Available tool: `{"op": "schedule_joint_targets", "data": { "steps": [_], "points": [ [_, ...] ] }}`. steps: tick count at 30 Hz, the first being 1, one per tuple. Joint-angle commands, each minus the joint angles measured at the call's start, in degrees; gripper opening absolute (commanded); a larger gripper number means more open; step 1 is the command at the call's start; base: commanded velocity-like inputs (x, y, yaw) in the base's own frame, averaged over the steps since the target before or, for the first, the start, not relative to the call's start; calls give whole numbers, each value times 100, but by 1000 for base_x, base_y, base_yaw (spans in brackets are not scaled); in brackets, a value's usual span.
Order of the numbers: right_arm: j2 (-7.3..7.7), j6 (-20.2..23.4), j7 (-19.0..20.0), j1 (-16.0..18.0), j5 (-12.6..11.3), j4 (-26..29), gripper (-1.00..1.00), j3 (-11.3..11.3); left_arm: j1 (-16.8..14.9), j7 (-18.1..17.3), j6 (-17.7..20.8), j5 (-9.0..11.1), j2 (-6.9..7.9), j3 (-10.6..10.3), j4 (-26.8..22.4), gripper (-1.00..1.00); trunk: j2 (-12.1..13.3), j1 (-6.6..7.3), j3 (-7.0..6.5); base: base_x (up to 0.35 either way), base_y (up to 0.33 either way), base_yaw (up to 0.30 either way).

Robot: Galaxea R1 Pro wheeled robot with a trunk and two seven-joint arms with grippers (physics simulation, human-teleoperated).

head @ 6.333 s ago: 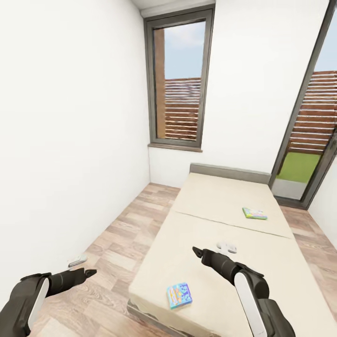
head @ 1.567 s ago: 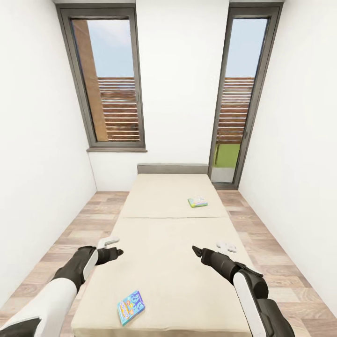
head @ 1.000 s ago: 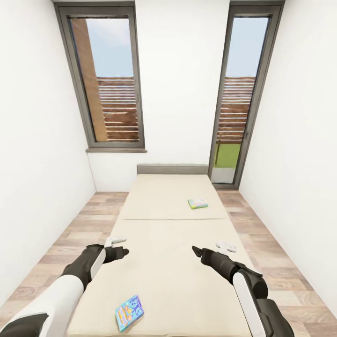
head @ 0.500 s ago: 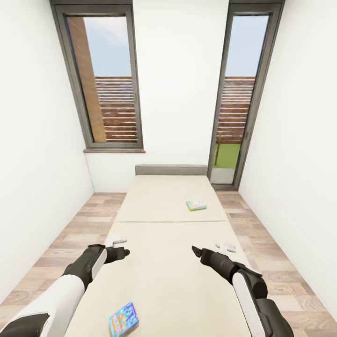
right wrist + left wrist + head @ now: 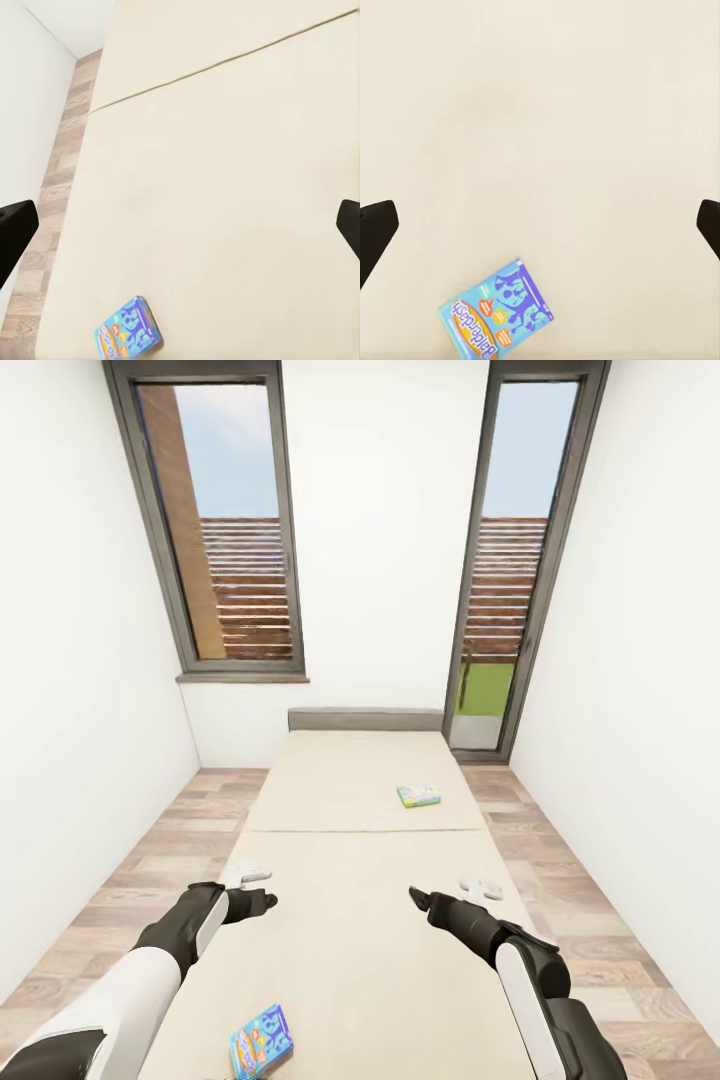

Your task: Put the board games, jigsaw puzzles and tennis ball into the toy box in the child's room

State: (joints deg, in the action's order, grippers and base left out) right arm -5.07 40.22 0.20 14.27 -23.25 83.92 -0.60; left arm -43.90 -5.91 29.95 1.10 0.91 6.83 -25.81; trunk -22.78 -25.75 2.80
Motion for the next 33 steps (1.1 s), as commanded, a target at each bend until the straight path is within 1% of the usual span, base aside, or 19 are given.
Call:
{"op": "schedule_joint_targets", "data": {
  "steps": [1, 11, 15, 19, 26, 29, 33],
  "points": [
    [-2, 31, 3, 5, -5, 5, 100, 5, -4, -19, 51, 13, -3, 29, -3, 100, -14, -4, 23, 2, -2, 0],
    [-2, 78, 5, 5, -6, -6, 100, 8, -4, 42, 184, 21, -3, 29, 41, 100, -14, -4, 115, 0, 0, 0],
    [2, 111, 6, 5, -7, 9, 100, 10, -4, 79, 195, 18, -3, 29, 130, 100, -14, -4, 153, 0, 0, 0],
    [7, 397, 8, 5, -4, 179, 100, 1, -4, 118, 180, 15, -3, 29, 218, 100, -14, -4, 190, 0, 0, 0],
    [-25, 1211, 40, 5, -12, 590, 100, 4, -4, 131, 159, 15, -3, 29, 251, 100, -14, -4, 256, 0, 0, 0],
    [-33, 1400, 52, 5, -30, 655, 100, 10, -4, 133, 156, 20, -3, 29, 256, 100, -14, -4, 284, 0, 0, 0],
    [-31, 1531, 68, 5, -61, 695, 100, 14, -4, 133, 149, 21, -3, 29, 256, 100, -14, -4, 322, 0, 0, 0]
  ]
}}
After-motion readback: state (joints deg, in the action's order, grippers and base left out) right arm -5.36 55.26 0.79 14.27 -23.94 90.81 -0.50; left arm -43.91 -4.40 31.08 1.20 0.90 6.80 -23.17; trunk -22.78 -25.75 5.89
